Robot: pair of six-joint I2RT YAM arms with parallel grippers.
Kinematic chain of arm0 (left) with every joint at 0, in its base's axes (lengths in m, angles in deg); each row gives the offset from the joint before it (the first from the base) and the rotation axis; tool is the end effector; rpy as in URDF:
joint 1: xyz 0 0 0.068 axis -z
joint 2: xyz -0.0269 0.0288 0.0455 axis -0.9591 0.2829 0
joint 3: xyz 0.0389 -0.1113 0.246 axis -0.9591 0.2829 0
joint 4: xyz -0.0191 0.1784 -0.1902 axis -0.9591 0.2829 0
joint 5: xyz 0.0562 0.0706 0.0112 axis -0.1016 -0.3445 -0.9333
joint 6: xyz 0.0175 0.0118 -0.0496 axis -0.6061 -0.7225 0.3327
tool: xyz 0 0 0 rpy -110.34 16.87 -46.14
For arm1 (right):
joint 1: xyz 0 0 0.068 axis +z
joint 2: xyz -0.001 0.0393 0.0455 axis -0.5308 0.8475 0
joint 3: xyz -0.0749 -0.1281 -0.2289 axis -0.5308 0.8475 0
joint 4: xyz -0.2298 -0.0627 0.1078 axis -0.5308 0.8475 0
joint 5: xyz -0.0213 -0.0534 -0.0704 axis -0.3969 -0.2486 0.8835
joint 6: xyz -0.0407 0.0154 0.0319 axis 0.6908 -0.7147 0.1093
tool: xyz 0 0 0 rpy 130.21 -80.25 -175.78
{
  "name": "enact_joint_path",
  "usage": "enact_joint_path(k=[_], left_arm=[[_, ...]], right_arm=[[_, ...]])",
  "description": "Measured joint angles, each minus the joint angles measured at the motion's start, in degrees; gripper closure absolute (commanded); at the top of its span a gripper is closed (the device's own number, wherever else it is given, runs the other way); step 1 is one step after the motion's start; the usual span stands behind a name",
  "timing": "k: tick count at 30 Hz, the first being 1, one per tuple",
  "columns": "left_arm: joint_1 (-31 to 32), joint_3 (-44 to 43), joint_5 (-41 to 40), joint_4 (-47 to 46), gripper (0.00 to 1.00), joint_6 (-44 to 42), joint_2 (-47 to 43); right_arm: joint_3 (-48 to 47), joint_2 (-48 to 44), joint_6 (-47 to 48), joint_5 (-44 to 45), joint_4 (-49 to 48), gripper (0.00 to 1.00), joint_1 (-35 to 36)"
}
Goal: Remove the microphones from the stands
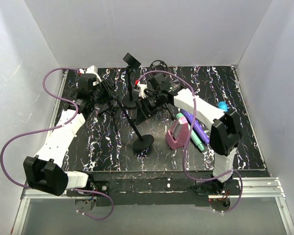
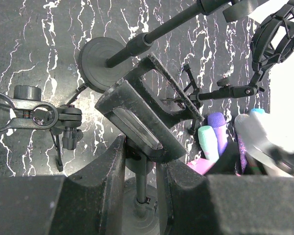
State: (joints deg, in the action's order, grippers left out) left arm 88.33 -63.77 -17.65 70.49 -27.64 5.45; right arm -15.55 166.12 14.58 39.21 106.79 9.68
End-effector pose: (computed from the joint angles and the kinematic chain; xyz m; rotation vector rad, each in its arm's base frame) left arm 0.2784 -0.0763 0.3486 -0.3644 2.1796 -0.5919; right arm 0.2922 0.2896 0.3077 -1.0834 2.2844 1.1462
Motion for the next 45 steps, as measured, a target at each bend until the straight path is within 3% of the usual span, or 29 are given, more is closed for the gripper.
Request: enact_joint_path(k=[10,21,23,28,32,35,40,43,45], left_arm=[[0.0,0.0,-0.1,-0.2,1.0,-2.2,-1.1],[0.0,0.0,-0.1,-0.2,1.0,-3.2,-1.6],[0.0,0.0,-0.1,-0.2,1.0,-3.2,-1.6],[0.0,0.0,-0.1,-0.2,1.0,-3.2,-1.6],[0.0,0.0,-0.2,-0.1,1.0,-3.3,-1.6],[0.0,0.0,-0.5,0.1,1.0,-2.9,-1.6],[-0.2,0.0,-0.1,0.2,1.0,-2.0,-1.6],[-0.5,0.0,1.1,1.2,1.0,-1.7,-1.5],[-0.7,0.0,1.3,1.4,1.0,-1.9,-1.5]], right_arm=[[-5.2,6.6,-11.8,-1.2,0.3,0.37,-1.2],[-7.0,9.4,-15.6,-2.6,-0.9,0.39,-0.8],[-7.0,10.3,-15.7,-2.8,-0.8,0.44,-0.7],[-7.1,11.4,-16.8,-6.0,-1.4,0.89,-0.5],[-7.4,11.4,-14.0,-6.5,-2.1,0.97,-0.6],[-7.4,10.8,-7.3,-6.6,-2.2,0.99,-0.4],[-2.0,3.7,20.0,4.1,-5.7,0.99,4.3],[15.0,-6.9,42.1,12.5,-21.2,0.99,9.0],[29.1,-12.8,57.2,15.0,-38.4,0.99,11.2]])
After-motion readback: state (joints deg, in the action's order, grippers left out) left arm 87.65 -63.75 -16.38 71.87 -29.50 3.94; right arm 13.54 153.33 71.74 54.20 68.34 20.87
